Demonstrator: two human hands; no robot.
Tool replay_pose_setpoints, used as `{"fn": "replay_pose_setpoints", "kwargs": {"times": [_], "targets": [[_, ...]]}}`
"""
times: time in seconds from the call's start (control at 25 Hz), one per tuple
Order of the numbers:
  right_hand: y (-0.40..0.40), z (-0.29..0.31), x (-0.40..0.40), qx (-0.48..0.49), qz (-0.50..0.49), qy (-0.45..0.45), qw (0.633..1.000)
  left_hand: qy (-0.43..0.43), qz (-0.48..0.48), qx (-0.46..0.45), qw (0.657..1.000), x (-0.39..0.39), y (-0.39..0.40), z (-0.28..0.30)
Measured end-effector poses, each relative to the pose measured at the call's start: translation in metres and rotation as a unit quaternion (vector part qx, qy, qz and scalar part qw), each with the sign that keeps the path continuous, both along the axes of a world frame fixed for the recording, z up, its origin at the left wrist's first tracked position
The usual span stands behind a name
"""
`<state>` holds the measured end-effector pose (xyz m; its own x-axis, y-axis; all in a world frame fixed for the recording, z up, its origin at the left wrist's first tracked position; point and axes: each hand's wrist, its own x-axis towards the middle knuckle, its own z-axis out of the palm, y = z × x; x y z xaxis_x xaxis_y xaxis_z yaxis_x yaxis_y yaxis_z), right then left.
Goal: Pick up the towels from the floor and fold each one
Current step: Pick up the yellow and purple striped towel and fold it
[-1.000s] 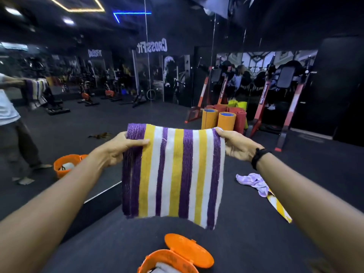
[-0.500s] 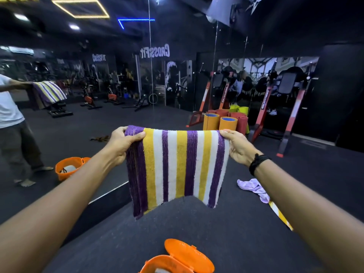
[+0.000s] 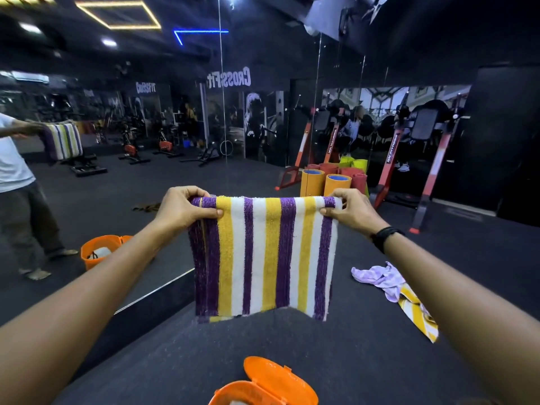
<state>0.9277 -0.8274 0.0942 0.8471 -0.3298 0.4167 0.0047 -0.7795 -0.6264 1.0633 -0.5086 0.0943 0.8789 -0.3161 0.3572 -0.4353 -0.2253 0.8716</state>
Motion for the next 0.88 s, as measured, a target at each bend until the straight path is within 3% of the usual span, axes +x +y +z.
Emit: {"fn": "replay_pose_setpoints", "kwargs": {"times": [0.12, 0.24, 0.36, 0.52, 0.56, 0.68, 0.8, 0.88], "targets": [[-0.008, 0.0, 0.007, -0.036, -0.016, -0.033, 0.999, -0.092, 0.016, 0.085, 0.992, 0.0, 0.003, 0.005], [-0.019, 0.002, 0.004, 0.116, 0.069, -0.009, 0.991, -0.02, -0.084, 0.058, 0.995, -0.005, 0.012, 0.014], [-0.02, 0.003, -0.001, 0.185, 0.123, -0.008, 0.975, 0.03, -0.106, 0.035, 0.993, -0.002, 0.016, 0.015], [-0.009, 0.0, -0.009, 0.21, 0.155, 0.079, 0.962, 0.08, -0.137, 0.149, 0.976, -0.007, 0.017, 0.014], [-0.01, 0.01, -0.011, 0.241, 0.169, 0.066, 0.953, 0.076, -0.15, 0.128, 0.977, -0.009, 0.018, 0.023], [-0.017, 0.044, -0.01, 0.37, 0.23, -0.008, 0.9, 0.086, -0.18, -0.083, 0.976, -0.006, 0.017, 0.056], [-0.005, 0.017, -0.007, 0.381, 0.233, 0.085, 0.891, 0.186, -0.225, -0.008, 0.956, -0.014, 0.018, 0.036], [0.007, -0.01, -0.006, 0.39, 0.21, 0.109, 0.89, 0.237, -0.204, -0.021, 0.95, -0.017, 0.014, 0.003]]}}
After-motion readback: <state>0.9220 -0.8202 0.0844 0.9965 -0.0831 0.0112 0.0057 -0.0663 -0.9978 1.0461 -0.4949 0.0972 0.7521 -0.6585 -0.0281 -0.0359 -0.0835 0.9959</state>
